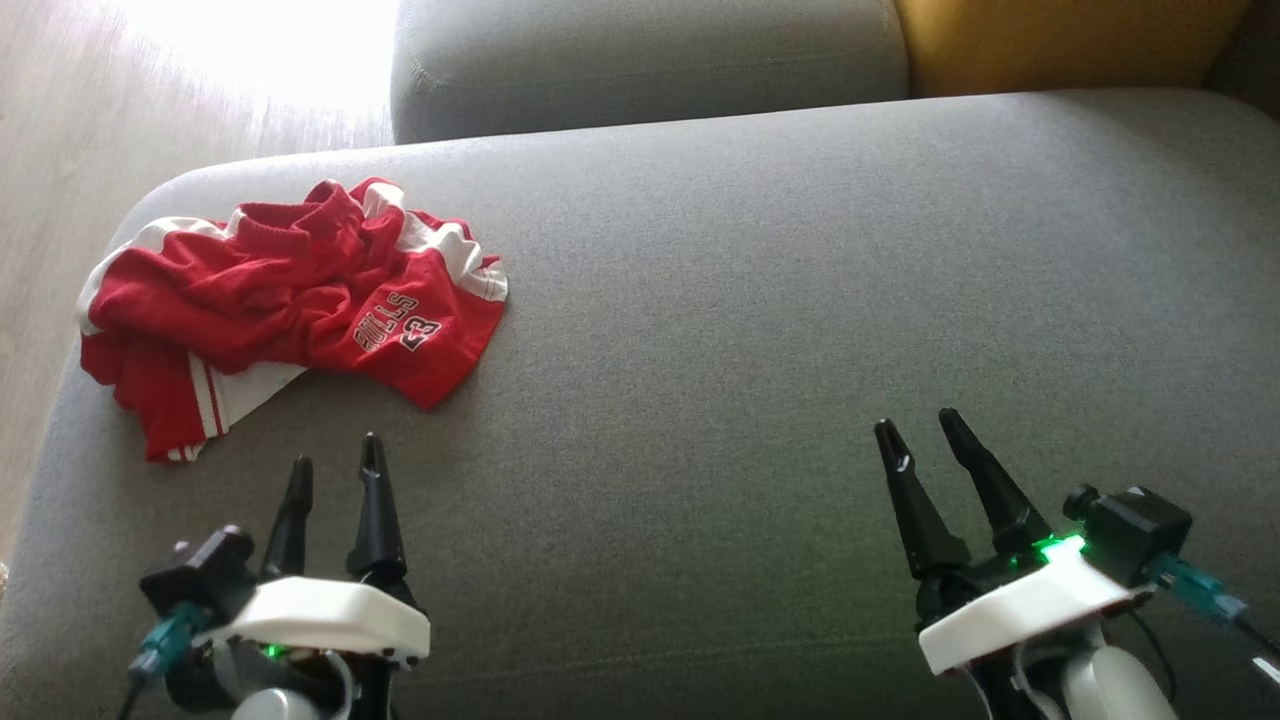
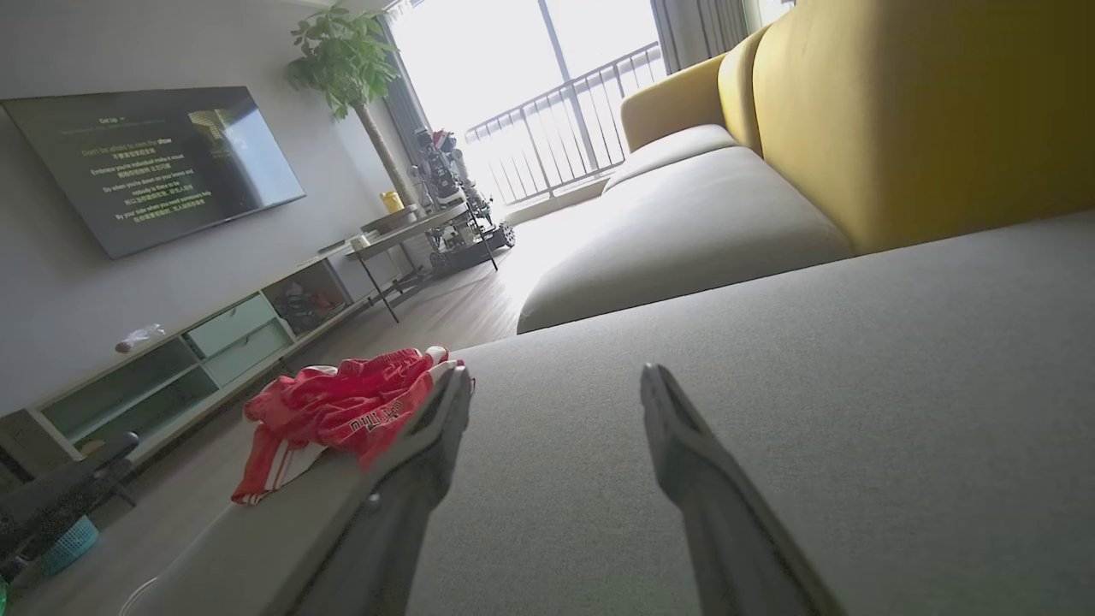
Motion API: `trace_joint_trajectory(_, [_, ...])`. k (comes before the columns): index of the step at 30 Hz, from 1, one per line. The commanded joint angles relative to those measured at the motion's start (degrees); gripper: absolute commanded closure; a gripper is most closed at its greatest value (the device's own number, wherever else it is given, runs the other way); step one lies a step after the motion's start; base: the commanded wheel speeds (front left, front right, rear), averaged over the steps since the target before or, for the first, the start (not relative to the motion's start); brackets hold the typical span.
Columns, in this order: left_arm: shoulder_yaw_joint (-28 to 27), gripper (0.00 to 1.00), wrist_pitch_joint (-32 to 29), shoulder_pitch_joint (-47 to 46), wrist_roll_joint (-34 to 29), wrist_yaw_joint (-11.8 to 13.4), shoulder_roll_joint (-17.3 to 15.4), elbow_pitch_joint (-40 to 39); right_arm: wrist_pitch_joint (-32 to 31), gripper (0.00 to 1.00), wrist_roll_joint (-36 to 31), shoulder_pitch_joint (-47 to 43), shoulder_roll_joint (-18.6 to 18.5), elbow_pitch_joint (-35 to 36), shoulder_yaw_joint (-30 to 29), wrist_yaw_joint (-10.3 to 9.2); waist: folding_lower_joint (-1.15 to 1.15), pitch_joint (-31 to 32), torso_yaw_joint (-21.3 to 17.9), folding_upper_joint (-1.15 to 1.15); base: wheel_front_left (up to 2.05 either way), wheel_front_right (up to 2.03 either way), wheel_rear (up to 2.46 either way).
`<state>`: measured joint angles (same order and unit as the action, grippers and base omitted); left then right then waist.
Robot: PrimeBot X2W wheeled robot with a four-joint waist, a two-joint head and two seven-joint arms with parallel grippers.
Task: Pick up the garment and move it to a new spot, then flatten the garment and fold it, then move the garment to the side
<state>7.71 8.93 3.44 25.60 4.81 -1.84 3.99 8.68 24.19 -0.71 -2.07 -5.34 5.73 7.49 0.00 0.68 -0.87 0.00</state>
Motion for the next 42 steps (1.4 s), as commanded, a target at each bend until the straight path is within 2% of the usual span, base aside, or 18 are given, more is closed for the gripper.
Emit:
trace_joint_trajectory(1, [-0.82,0.00,0.71,-1.81,-1.77,0.34,-0.71,-2.45,0.99,0.00,-1.70,2.29,-0.56,2.66,1.32,0.00,0.00,0.02,-0.05,0.00,0.00,0.00,0.00])
trace_joint_trajectory(29, [2.26,0.00,5.48,-1.11,-22.26,3.64,-1.07,-6.17,5.72,0.00,-21.53,2.41,-0.78,6.73,4.35,0.00,0.00,0.61,-0.69,0.00,0.00,0.00,0.00])
trace_joint_trajectory(34, [2.72,0.00,6.07,-1.02,-24.78,4.00,-1.10,-6.80,6.31,0.00,-24.04,2.47,-0.81,7.22,4.73,0.00,0.00,0.65,-0.73,0.00,0.00,0.00,0.00])
trace_joint_trajectory(42, [2.62,0.00,6.07,-0.94,-24.60,3.95,-1.09,-6.83,6.31,0.00,-23.74,2.47,-0.81,6.84,4.23,0.00,0.00,0.70,-0.79,0.00,0.00,0.00,0.00])
